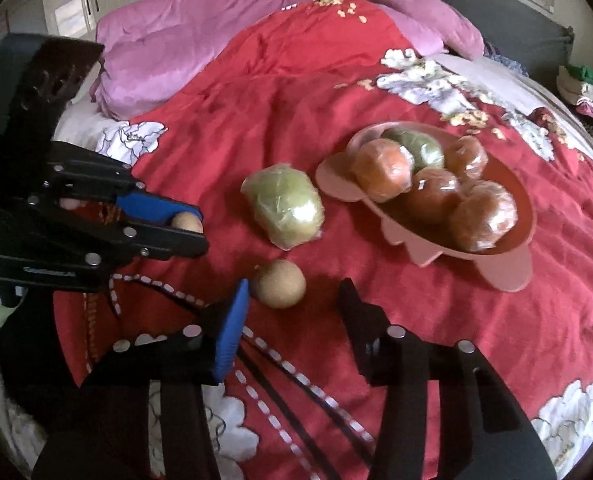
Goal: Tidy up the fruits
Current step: 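Grasp a small brown fruit with the left tool while the right tool grasps another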
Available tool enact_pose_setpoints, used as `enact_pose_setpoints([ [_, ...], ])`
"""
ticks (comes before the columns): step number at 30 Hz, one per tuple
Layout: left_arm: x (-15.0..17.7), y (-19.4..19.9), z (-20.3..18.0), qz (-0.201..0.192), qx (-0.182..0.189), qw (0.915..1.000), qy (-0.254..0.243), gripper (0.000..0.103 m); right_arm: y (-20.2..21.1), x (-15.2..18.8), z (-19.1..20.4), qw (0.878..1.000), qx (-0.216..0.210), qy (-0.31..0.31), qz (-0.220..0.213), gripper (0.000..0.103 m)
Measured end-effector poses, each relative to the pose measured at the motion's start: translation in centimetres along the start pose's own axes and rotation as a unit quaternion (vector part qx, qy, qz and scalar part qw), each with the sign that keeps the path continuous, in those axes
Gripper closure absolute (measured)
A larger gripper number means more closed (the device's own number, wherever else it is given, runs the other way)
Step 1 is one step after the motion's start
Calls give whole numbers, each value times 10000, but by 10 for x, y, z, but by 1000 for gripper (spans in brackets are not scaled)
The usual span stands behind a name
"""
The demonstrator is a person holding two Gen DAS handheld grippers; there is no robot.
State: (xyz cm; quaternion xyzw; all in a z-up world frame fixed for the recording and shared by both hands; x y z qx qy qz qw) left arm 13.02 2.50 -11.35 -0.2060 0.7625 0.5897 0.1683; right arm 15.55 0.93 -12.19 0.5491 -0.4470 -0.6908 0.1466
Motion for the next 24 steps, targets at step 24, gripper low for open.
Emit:
enact_pose_setpoints([
  [24, -53, 21, -27, -409, 228, 9989, -27, 87, 77, -19, -72, 9918, 437, -805, -896, 77],
])
Point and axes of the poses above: each gripper's, at about its wrist camera, not at the fingertips, and y roughly against the way its jaws point, z to its left, x to its underside, the point moved 9 cm from there along -y, roughly the way its jaws point, and after that the axes turned 8 degrees about y, right-handed, at the moved point
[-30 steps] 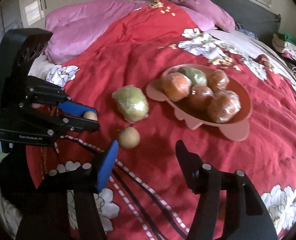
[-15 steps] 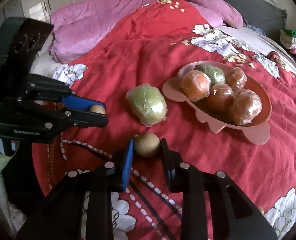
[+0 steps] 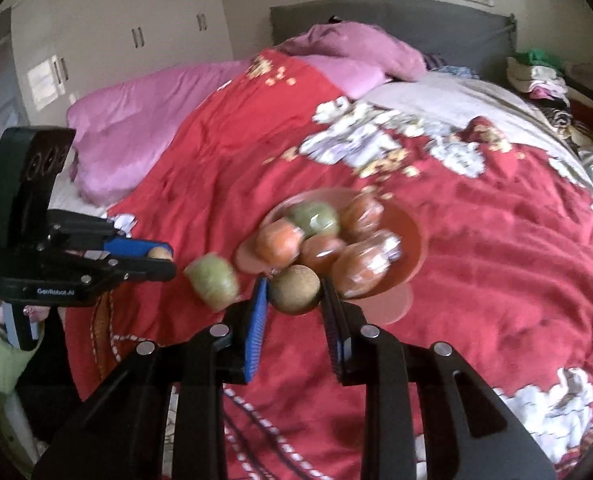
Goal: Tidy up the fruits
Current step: 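Grasp a small brown fruit with the left tool while the right tool grasps another, then carry both brown fruits over the pink bowl and lower them in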
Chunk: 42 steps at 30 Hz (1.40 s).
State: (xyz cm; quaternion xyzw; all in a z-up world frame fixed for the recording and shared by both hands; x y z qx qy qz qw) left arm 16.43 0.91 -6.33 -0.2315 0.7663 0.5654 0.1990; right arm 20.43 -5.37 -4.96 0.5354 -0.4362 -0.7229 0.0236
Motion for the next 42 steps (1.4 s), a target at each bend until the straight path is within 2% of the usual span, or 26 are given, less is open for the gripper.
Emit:
enact_pose_setpoints([
  [11, -36, -24, -35, 2, 58, 9995, -320, 87, 14, -24, -44, 9991, 312, -192, -193, 77],
  [20, -54, -48, -42, 114, -54, 9992, -382, 87, 3, -39, -62, 9991, 333, -196, -149, 77],
  [32, -82, -73, -34, 258, -210, 9987, -394, 87, -29, -35, -77, 9993, 245, -128, 246, 77],
  [42, -86, -89, -32, 390, -208, 9983, -390, 87, -55, -26, -87, 9985, 228, -130, 477, 77],
])
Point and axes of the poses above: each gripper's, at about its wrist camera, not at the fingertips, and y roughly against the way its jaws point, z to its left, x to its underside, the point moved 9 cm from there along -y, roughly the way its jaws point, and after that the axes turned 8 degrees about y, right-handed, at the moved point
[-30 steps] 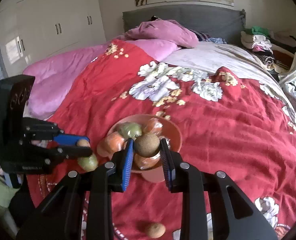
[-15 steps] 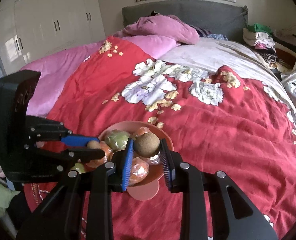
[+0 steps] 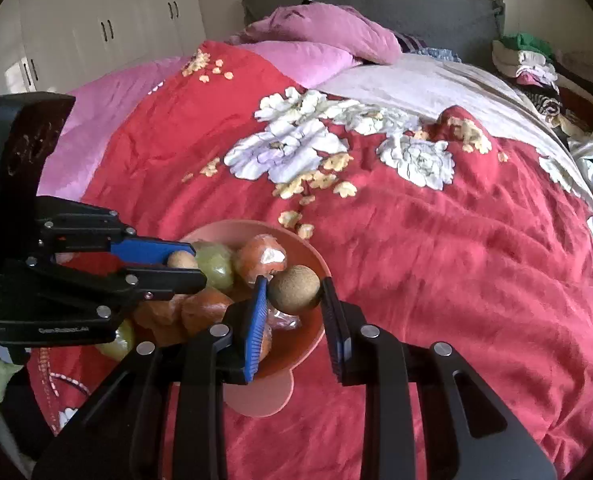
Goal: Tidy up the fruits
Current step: 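Carry both brown fruits over the pink bowl and lower them in, then open both tools to release the brown fruits and withdraw from the bowl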
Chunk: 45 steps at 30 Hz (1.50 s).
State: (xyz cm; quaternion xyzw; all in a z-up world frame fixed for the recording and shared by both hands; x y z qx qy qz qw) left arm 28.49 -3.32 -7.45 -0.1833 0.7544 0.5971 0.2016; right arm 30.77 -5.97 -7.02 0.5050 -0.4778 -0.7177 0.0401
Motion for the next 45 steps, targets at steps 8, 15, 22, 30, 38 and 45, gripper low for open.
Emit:
enact_pose_setpoints([
  [8, 1, -5, -1, 6, 46, 10000, 32, 87, -8, 5, 0, 9999, 0, 56, 92, 77],
  [15, 1, -5, -1, -1, 61, 10000, 41, 86, -12, 9, 4, 9998, -4, 130, 175, 77],
  [22, 0, -2, -1, -29, 58, 10000, 49, 86, -15, 11, 7, 9996, -12, 152, 237, 76],
  [30, 0, -1, -1, -43, 60, 10000, 58, 86, -14, 12, 6, 9997, -24, 89, 235, 63],
  [38, -1, 1, 1, -57, 72, 9999, 89, 86, -5, 11, 1, 9999, -17, -41, 129, 47],
  [45, -1, 2, 2, -66, 33, 9999, 98, 77, 10, 15, -4, 9998, 47, -185, -25, 36],
])
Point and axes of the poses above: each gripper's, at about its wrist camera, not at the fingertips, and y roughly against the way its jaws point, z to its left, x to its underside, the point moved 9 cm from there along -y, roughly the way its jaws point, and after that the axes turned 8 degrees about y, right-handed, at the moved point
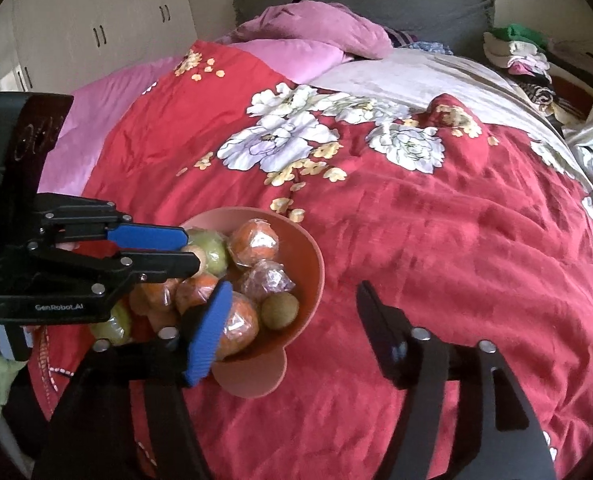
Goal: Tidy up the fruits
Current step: 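Open both tools to release the brown fruits and withdraw from the bowl, then grasp a small brown fruit with the right tool while the left tool grasps another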
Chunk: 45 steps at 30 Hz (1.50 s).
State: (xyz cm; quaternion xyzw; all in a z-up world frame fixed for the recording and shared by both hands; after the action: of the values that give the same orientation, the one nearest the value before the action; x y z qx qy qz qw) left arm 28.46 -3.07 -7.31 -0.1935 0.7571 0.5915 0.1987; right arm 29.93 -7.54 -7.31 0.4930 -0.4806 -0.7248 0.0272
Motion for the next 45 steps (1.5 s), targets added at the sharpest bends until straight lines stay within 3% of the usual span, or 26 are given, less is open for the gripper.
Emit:
enact_pose_setpoints([
  [1, 0, 1, 0, -10, -8, 10000, 6, 72, 1, 1, -1, 10000, 19, -11, -9, 35],
  [35, 1, 48, 7, -504, -57, 9983, 277, 31, 37, 0, 10, 9987, 279, 79, -426, 10],
  [45, 11, 72, 12, -714, -42, 9967, 396, 10, 57, 0, 12, 9973, 417, 7, -609, 8],
])
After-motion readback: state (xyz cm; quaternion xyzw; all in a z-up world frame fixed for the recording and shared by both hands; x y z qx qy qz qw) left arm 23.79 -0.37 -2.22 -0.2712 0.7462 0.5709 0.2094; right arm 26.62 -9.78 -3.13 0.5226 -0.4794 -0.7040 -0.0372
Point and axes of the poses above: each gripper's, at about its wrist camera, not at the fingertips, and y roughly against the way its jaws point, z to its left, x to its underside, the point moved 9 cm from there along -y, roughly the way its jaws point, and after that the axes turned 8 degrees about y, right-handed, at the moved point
